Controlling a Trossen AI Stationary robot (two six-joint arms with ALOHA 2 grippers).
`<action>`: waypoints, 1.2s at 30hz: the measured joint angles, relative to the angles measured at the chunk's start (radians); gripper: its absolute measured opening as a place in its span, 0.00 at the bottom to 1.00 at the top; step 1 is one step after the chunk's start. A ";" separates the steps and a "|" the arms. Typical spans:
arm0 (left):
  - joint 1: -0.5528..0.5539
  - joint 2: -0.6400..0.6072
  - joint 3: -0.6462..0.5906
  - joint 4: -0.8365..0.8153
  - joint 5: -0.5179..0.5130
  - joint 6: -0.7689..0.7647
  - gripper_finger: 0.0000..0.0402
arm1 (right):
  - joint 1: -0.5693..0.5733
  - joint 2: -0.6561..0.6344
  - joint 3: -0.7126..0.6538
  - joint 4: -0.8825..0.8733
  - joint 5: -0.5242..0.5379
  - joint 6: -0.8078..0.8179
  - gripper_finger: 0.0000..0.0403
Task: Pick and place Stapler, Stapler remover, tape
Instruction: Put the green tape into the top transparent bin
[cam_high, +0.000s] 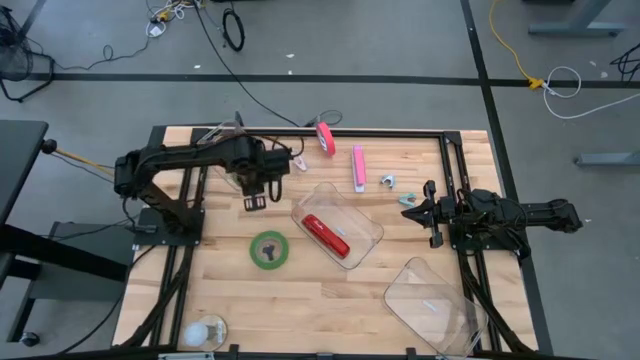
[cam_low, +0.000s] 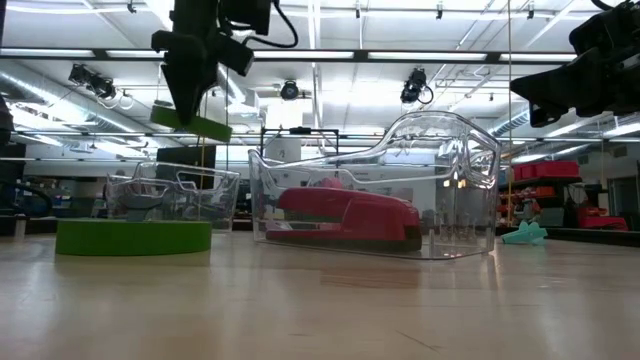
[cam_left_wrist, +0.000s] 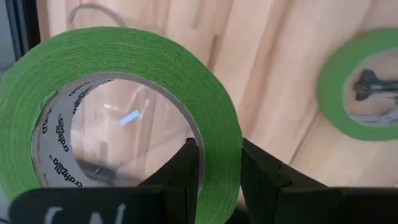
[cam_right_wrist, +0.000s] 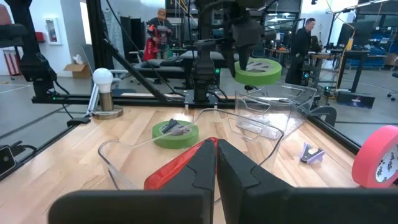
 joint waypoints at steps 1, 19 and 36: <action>0.017 0.000 0.000 -0.007 0.000 -0.022 0.23 | 0.000 0.000 0.000 0.000 0.000 0.000 0.04; 0.261 -0.001 -0.014 0.035 -0.024 -0.218 0.23 | 0.000 0.000 0.000 0.000 0.000 0.000 0.04; 0.301 0.000 -0.264 0.337 0.035 -0.242 0.24 | 0.000 0.000 0.000 0.000 0.000 0.000 0.04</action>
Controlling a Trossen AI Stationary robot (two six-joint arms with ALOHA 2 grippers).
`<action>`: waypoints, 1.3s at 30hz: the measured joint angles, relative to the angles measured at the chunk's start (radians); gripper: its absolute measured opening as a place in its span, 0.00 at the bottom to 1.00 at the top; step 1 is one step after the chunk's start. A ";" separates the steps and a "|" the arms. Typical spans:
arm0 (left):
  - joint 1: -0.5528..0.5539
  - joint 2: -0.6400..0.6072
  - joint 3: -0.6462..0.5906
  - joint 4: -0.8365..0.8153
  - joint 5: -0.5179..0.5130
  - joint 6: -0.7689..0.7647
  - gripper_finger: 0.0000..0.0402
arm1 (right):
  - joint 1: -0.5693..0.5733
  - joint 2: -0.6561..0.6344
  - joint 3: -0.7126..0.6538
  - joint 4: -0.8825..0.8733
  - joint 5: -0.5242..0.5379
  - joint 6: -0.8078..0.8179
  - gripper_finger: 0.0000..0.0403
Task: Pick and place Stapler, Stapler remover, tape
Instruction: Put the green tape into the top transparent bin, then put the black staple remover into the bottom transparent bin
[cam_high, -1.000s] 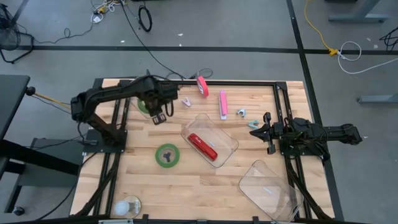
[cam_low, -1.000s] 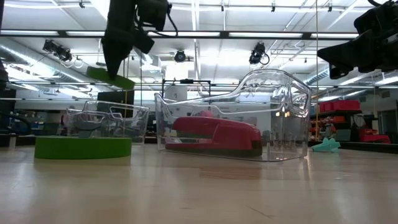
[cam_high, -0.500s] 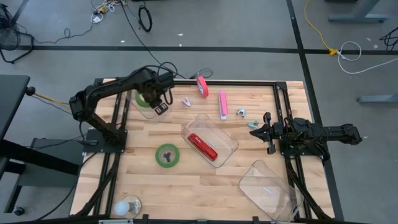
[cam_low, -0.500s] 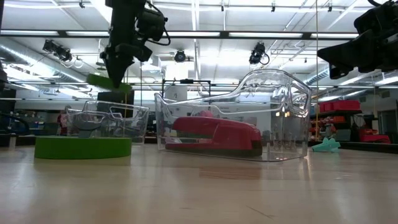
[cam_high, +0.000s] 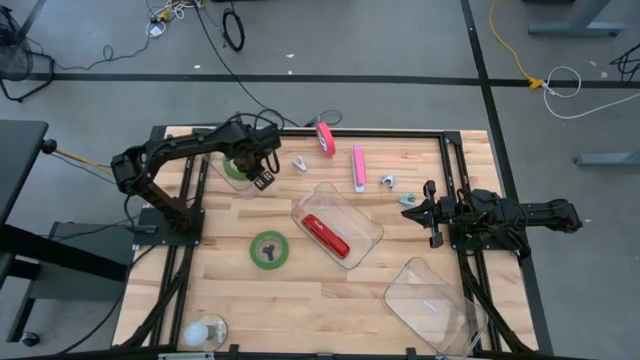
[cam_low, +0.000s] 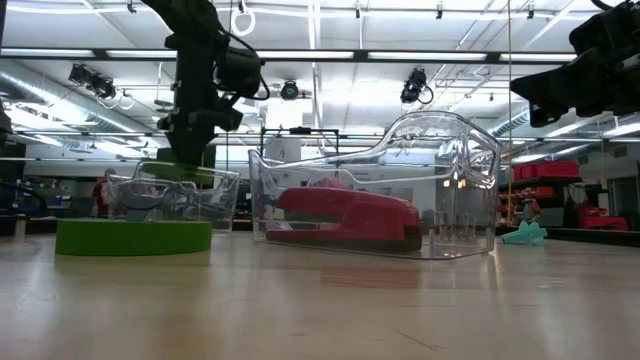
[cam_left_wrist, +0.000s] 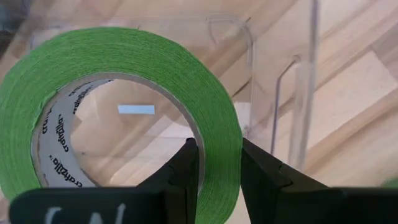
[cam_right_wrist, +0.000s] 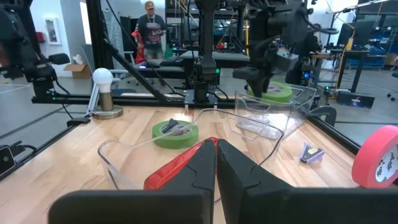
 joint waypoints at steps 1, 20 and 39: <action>0.000 0.000 -0.008 0.007 0.000 -0.003 0.24 | 0.000 0.000 0.000 0.000 0.000 0.000 0.04; -0.013 0.000 -0.028 0.061 -0.001 -0.005 0.54 | 0.000 0.000 0.000 0.000 0.000 0.000 0.04; -0.056 0.000 0.115 -0.075 0.038 0.014 0.64 | 0.000 0.000 0.000 0.000 0.000 0.000 0.04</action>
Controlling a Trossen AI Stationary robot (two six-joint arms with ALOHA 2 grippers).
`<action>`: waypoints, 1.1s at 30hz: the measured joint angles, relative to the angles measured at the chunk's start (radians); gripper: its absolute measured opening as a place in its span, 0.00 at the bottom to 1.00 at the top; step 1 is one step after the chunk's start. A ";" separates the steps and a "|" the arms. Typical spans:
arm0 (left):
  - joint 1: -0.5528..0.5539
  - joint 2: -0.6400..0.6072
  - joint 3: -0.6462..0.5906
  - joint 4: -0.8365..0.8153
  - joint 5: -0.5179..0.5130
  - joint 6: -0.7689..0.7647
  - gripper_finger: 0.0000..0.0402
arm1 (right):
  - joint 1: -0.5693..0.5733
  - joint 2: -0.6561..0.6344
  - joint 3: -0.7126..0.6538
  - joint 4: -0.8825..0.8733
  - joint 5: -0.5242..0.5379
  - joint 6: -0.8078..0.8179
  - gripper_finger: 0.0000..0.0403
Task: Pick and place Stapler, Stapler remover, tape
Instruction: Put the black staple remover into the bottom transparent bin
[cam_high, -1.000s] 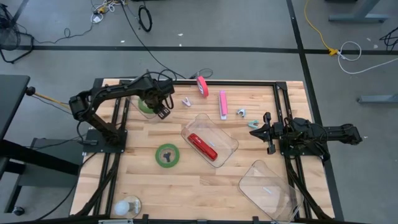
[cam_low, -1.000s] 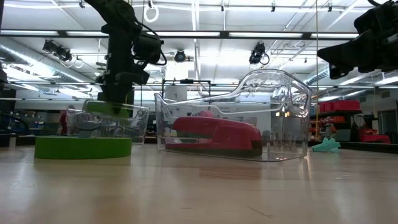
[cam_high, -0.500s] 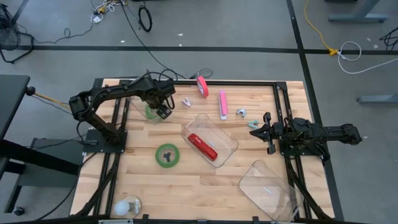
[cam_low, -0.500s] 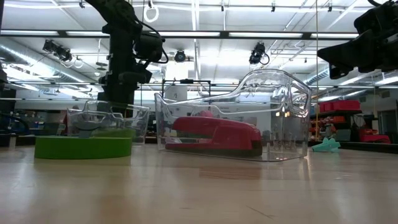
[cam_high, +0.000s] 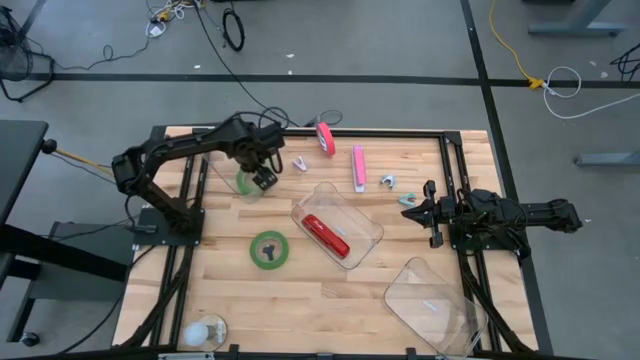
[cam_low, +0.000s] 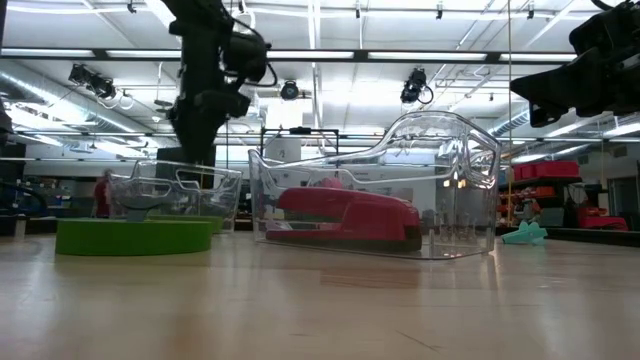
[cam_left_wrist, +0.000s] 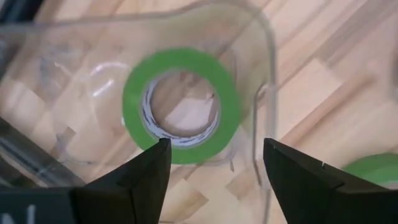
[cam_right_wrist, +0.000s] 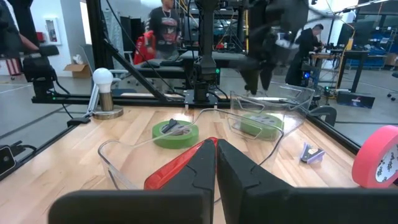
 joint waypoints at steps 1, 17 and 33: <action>-0.005 0.000 0.024 -0.011 -0.001 0.000 0.64 | 0.000 0.000 0.000 0.000 0.000 0.000 0.04; -0.299 0.000 0.173 -0.074 0.049 -0.039 0.63 | 0.000 0.000 0.000 0.000 0.000 0.000 0.04; -0.504 0.007 0.171 -0.062 0.049 -0.184 0.63 | 0.000 0.000 0.000 0.000 0.000 0.000 0.04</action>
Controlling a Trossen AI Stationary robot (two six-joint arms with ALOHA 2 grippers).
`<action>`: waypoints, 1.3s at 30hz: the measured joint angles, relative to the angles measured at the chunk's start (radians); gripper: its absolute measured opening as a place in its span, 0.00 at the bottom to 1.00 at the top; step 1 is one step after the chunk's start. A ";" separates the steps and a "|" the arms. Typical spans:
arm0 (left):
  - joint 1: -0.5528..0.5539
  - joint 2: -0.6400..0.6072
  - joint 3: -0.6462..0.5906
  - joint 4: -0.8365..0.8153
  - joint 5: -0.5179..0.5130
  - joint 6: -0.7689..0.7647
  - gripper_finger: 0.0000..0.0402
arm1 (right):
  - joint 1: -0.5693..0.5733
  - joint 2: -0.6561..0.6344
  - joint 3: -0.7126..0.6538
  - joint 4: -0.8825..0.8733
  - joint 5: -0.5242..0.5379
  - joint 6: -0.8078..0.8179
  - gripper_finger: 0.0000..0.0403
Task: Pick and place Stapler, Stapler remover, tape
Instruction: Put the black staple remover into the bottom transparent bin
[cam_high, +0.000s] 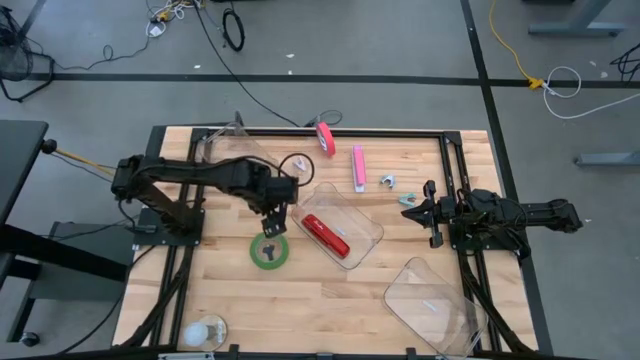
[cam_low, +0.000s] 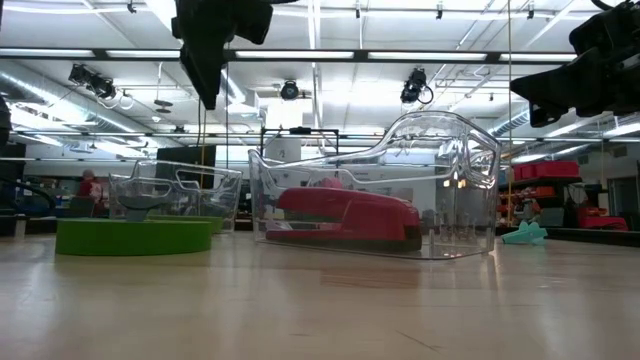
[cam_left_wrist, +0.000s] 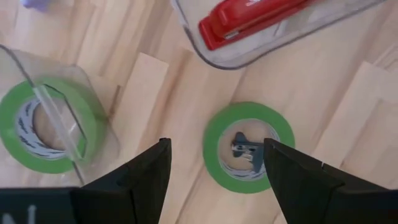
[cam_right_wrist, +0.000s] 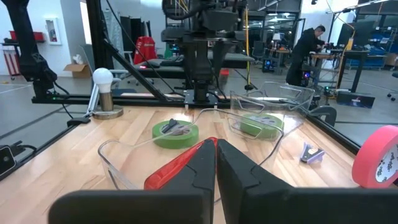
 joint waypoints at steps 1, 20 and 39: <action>-0.007 0.003 0.000 0.000 0.000 0.000 0.63 | 0.000 0.000 0.000 0.000 0.000 0.000 0.04; -0.139 0.089 -0.001 0.019 0.012 -0.006 0.63 | 0.000 0.000 0.000 -0.001 0.000 0.000 0.04; -0.213 -0.015 -0.145 0.124 0.109 -0.047 0.63 | 0.000 0.000 0.000 -0.002 0.000 0.000 0.04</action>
